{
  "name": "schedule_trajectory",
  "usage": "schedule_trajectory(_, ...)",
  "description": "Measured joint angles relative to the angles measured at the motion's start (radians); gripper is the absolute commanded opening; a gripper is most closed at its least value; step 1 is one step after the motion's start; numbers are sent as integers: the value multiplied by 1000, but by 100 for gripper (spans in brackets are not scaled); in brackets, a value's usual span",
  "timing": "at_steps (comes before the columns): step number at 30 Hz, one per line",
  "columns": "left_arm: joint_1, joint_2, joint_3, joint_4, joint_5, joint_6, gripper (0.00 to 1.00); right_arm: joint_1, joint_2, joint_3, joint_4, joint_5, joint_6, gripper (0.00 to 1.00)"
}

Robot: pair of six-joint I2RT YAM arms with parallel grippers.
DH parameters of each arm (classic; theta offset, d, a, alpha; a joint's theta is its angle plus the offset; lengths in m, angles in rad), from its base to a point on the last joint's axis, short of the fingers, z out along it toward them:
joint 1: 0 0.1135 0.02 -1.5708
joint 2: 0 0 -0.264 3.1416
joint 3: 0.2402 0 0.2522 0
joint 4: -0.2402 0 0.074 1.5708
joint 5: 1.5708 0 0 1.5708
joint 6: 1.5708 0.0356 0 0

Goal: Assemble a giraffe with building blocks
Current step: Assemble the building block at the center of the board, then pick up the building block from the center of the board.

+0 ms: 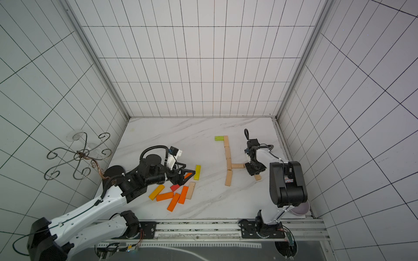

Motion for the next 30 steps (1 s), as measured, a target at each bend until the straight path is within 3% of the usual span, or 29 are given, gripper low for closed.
schedule_trajectory(8, 15, 0, 0, -2, 3, 0, 90, 0, -42, 27, -44, 0, 0, 48)
schedule_trajectory(16, 37, 12, 0, -9, 5, 0, 90, 19, -182, 195, -117, -2, 32, 51)
schedule_trajectory(21, 46, 16, 0, -25, -20, 2, 89, 132, -251, 288, -83, 0, 116, 51)
schedule_trajectory(30, 47, -38, 0, -83, -170, 14, 89, 394, -378, 286, 126, -32, 309, 49)
